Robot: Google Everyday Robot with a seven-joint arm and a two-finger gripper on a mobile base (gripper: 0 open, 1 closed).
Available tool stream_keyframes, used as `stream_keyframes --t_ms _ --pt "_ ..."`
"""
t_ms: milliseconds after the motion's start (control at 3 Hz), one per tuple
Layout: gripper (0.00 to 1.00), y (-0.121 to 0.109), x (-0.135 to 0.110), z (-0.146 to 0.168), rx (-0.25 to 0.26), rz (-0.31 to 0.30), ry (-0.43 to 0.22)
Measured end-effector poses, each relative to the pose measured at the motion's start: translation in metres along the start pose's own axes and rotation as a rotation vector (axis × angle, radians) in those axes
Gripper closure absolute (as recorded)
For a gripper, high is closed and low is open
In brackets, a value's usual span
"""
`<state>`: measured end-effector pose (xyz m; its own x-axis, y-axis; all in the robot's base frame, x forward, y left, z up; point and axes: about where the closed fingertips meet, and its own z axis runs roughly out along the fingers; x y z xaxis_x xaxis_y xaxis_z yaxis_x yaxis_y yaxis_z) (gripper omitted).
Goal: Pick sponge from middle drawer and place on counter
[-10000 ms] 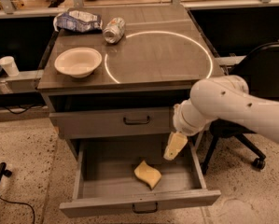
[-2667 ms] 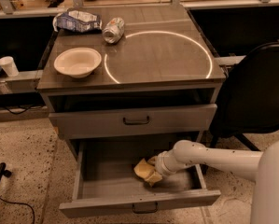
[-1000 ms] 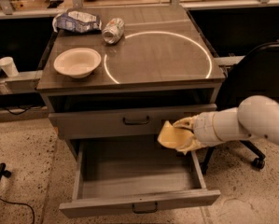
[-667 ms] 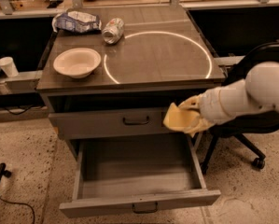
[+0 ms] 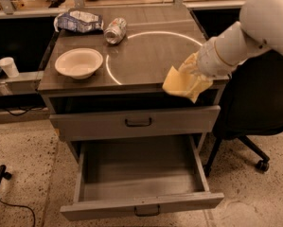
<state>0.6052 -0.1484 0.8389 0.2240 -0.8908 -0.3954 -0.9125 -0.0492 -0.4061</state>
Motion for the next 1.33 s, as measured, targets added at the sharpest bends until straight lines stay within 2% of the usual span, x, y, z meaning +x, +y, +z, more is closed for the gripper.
stream_keyframes --t_ms 333,667,1000,1333 --pt "1.0 -0.031 -0.013 -0.013 -0.002 0.03 0.03" --pt "1.0 -0.053 -0.01 -0.015 -0.018 0.124 -0.002" --pt "0.73 -0.093 -0.014 -0.008 -0.017 0.336 -0.173" --pt "0.5 -0.117 -0.021 -0.008 0.023 0.42 -0.223"
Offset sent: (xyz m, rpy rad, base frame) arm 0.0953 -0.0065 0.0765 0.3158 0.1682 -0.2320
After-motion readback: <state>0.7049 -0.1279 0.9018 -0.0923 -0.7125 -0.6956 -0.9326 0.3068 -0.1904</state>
